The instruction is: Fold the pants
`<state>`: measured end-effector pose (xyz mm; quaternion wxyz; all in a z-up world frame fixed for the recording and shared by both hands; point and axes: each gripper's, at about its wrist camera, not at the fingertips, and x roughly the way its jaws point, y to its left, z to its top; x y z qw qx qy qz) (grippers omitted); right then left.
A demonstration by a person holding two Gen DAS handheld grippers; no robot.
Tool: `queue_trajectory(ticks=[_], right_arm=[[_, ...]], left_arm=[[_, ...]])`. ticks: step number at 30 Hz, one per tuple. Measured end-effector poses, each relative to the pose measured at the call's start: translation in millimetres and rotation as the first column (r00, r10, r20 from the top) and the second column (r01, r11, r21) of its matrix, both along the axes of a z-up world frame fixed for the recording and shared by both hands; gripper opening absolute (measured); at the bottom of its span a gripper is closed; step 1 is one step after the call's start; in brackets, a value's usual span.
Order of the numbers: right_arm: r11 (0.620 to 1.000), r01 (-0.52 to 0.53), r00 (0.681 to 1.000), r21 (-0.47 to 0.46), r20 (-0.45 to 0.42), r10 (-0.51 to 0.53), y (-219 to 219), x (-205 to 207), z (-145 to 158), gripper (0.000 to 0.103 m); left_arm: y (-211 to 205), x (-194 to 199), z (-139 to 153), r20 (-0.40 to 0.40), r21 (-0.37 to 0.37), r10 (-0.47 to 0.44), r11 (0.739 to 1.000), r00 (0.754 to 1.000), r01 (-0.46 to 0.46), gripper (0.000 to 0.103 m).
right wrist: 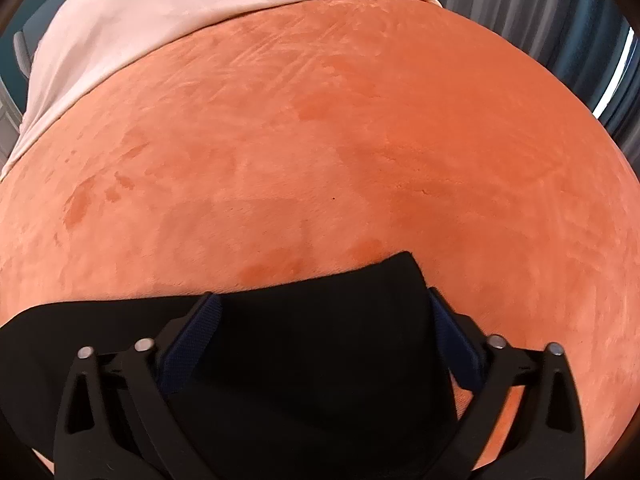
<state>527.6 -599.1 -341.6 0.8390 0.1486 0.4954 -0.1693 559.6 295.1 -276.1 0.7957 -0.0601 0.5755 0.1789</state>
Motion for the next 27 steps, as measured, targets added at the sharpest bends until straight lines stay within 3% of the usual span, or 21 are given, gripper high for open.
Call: queue_trajectory(ticks=[1, 3, 4, 9, 12, 13, 14, 15, 17, 19, 22, 27], right_arm=[[1.0, -0.003, 1.0, 0.013, 0.01, 0.003, 0.2, -2.3, 1.6, 0.067], [0.997, -0.027, 0.999, 0.075, 0.029, 0.025, -1.4, -4.3, 8.8, 0.023], [0.995, -0.042, 0.998, 0.088, 0.04, 0.039, 0.7, -6.2, 14.8, 0.016], [0.992, -0.109, 0.982, 0.067, 0.164, 0.096, 12.9, -32.9, 72.3, 0.013], [0.985, -0.164, 0.951, 0.048, 0.275, 0.145, 20.0, -69.5, 124.1, 0.013], [0.985, -0.164, 0.951, 0.048, 0.275, 0.145, 20.0, -69.5, 124.1, 0.013], [0.983, -0.179, 0.939, 0.037, 0.306, 0.16, 21.4, -81.7, 139.1, 0.013], [0.976, -0.219, 0.907, -0.004, 0.368, 0.205, 27.1, -115.0, 171.5, 0.013], [0.971, -0.236, 0.891, -0.035, 0.39, 0.231, 29.9, -132.1, 185.4, 0.013], [0.954, -0.277, 0.861, -0.115, 0.411, 0.299, 41.3, -171.5, 208.3, 0.013], [0.935, -0.31, 0.845, -0.173, 0.4, 0.354, 48.0, -216.7, 217.1, 0.013], [0.907, -0.356, 0.862, -0.225, 0.297, 0.412, 49.4, -278.3, 183.2, 0.013]], left_arm=[[-3.2, -0.7, 2.4, -0.001, -0.014, -0.015, 1.0, 1.0, 0.015, 0.008], [-7.8, -5.2, 14.4, 0.025, -0.045, -0.032, 0.998, 0.999, 0.033, 0.004], [-11.2, -13.6, 24.5, 0.046, -0.057, -0.036, 0.998, 0.998, 0.038, 0.003], [-11.3, -52.5, 86.8, 0.188, -0.125, -0.06, 0.989, 0.98, 0.085, 0.003], [-8.6, -93.1, 130.0, 0.264, -0.178, -0.075, 0.976, 0.961, 0.126, 0.003], [-10.1, -111.6, 144.7, 0.285, -0.191, -0.083, 0.971, 0.955, 0.141, 0.003], [-9.5, -126.3, 156.3, 0.303, -0.2, -0.089, 0.968, 0.949, 0.155, 0.003], [-10.3, -146.4, 170.1, 0.323, -0.205, -0.099, 0.963, 0.941, 0.172, 0.003], [-7.0, -185.6, 187.6, 0.345, -0.212, -0.115, 0.957, 0.931, 0.197, 0.003], [-3.0, -218.6, 193.7, 0.345, -0.212, -0.128, 0.954, 0.93, 0.21, 0.003], [7.7, -262.0, 187.0, 0.323, -0.222, -0.125, 0.954, 0.938, 0.204, 0.003], [17.1, -319.4, 131.1, 0.199, -0.205, -0.12, 0.965, 0.973, 0.161, 0.004]])
